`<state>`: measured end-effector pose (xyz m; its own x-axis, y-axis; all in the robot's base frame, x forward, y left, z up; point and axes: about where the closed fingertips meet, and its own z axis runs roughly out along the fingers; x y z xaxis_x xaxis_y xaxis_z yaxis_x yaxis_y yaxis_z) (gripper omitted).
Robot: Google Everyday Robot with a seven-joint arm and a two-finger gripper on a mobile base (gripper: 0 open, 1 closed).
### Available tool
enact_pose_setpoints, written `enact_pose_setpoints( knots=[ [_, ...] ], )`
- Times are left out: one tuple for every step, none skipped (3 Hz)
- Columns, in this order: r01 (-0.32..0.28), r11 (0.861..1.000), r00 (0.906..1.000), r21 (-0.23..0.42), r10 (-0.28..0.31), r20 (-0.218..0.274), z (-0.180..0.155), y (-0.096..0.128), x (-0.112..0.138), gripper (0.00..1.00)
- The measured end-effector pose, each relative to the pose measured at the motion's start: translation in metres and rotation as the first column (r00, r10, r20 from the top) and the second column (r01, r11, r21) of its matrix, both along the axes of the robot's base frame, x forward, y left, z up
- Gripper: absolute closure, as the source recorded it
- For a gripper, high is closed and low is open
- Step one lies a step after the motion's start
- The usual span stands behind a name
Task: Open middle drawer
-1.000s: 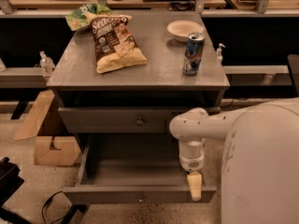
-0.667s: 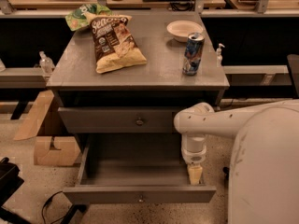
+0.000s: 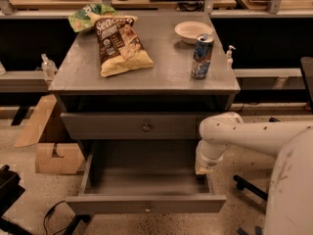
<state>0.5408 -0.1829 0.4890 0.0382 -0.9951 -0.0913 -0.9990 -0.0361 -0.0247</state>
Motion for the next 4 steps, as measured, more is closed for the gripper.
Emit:
enact_pose_setpoints(
  knots=[
    [-0.012,0.998,0.9971,0.066,0.007,0.076,-0.013,0.011,0.013,1.00],
    [-0.016,0.998,0.9977,0.064,0.012,0.066,-0.018,0.014,0.013,1.00],
    [-0.036,0.997,0.9991,0.070,0.035,0.022,-0.050,0.036,0.003,1.00],
    [-0.061,0.994,0.9982,0.096,0.060,0.010,-0.076,0.059,-0.002,1.00]
  ],
)
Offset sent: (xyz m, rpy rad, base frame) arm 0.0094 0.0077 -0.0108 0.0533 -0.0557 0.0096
